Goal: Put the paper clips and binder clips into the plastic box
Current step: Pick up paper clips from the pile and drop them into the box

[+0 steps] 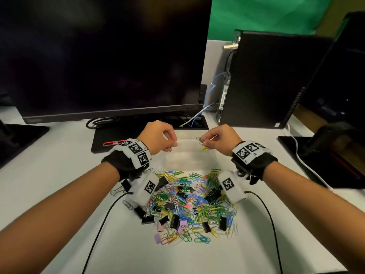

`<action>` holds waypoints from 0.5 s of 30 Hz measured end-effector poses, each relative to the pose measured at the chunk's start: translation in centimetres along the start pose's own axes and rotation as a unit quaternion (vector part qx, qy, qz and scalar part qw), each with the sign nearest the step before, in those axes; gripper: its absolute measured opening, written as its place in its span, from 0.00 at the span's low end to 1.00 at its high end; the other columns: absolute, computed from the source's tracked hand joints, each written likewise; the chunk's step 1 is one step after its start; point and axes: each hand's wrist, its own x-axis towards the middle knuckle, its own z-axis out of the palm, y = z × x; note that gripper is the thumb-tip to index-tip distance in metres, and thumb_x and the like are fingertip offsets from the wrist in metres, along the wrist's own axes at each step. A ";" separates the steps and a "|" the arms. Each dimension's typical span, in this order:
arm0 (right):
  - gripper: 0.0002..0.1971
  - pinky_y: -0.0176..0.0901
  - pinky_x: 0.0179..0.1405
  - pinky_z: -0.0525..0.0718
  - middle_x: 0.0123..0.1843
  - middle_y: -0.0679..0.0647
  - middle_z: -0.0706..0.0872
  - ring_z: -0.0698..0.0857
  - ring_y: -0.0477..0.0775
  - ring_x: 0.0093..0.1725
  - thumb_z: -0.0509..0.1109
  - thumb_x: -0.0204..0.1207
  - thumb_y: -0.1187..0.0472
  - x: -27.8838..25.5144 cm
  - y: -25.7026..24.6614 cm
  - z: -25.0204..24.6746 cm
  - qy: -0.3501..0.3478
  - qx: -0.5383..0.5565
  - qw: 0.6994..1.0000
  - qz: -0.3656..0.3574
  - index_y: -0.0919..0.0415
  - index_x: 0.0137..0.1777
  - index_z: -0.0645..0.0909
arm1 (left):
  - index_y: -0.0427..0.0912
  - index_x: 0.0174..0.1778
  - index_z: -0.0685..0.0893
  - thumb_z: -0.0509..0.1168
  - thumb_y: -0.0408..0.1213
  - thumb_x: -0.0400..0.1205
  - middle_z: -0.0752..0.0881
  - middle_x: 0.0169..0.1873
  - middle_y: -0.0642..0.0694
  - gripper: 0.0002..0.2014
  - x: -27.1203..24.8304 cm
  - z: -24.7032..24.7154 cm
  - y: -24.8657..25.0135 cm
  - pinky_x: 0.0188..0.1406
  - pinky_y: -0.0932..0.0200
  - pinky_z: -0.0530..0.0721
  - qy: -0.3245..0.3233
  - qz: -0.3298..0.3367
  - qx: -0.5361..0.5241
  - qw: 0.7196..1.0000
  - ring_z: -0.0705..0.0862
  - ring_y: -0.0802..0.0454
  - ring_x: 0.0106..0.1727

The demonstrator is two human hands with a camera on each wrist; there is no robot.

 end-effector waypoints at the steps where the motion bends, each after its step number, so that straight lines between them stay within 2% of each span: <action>1: 0.05 0.47 0.50 0.87 0.44 0.60 0.91 0.87 0.54 0.37 0.74 0.71 0.68 0.3 0.3 0.2 -0.007 -0.001 1.000 0.000 0.64 0.46 0.89 | 0.34 0.38 0.86 0.75 0.28 0.72 0.87 0.31 0.43 0.05 0.3 0.2 -0.1 0.30 0.67 0.88 -0.001 -0.009 0.003 1.000 0.86 0.55 0.27; 5: 0.06 0.50 0.54 0.87 0.46 0.61 0.91 0.89 0.57 0.42 0.71 0.73 0.67 1.4 1.4 1.1 -0.057 -0.050 0.997 -0.016 0.62 0.48 0.88 | 0.36 0.33 0.83 0.76 0.28 0.71 0.87 0.31 0.40 0.07 1.9 1.0 0.3 0.31 0.66 0.89 -0.024 -0.036 0.007 0.999 0.85 0.59 0.24; 7: 0.11 0.52 0.53 0.88 0.46 0.62 0.91 0.90 0.58 0.41 0.65 0.76 0.70 1.8 1.9 1.5 -0.073 -0.065 0.995 -0.017 0.60 0.52 0.87 | 0.38 0.30 0.82 0.75 0.28 0.71 0.86 0.29 0.43 0.09 2.8 1.6 0.6 0.33 0.65 0.89 -0.043 -0.062 0.004 0.997 0.85 0.58 0.24; 9: 0.15 0.53 0.54 0.87 0.48 0.64 0.90 0.90 0.59 0.45 0.59 0.77 0.73 1.9 2.2 1.6 -0.083 -0.061 0.995 -0.008 0.60 0.54 0.85 | 0.40 0.30 0.84 0.73 0.26 0.73 0.85 0.29 0.46 0.08 3.4 2.2 0.9 0.36 0.64 0.89 -0.066 -0.091 0.005 0.994 0.86 0.55 0.27; 12: 0.18 0.51 0.55 0.87 0.50 0.65 0.90 0.89 0.60 0.46 0.55 0.76 0.76 1.8 2.2 1.3 -0.092 -0.029 0.995 -0.002 0.63 0.54 0.85 | 0.35 0.41 0.89 0.69 0.25 0.77 0.87 0.36 0.44 0.04 3.9 2.7 1.1 0.39 0.66 0.88 -0.077 -0.099 0.014 0.992 0.87 0.51 0.35; 13: 0.17 0.51 0.54 0.87 0.49 0.64 0.90 0.89 0.59 0.45 0.56 0.77 0.76 1.7 2.2 1.1 -0.089 -0.025 0.996 -0.011 0.63 0.54 0.85 | 0.34 0.45 0.89 0.68 0.24 0.77 0.88 0.39 0.43 0.06 3.8 2.7 1.0 0.37 0.70 0.87 -0.074 -0.085 0.027 0.993 0.87 0.50 0.38; 15: 0.14 0.51 0.52 0.88 0.46 0.59 0.90 0.89 0.57 0.43 0.61 0.76 0.74 1.2 1.9 0.4 -0.076 -0.024 0.996 -0.039 0.62 0.52 0.87 | 0.36 0.48 0.90 0.66 0.23 0.78 0.89 0.44 0.42 0.09 3.2 2.3 0.9 0.35 0.73 0.86 -0.065 -0.041 0.048 0.996 0.87 0.52 0.41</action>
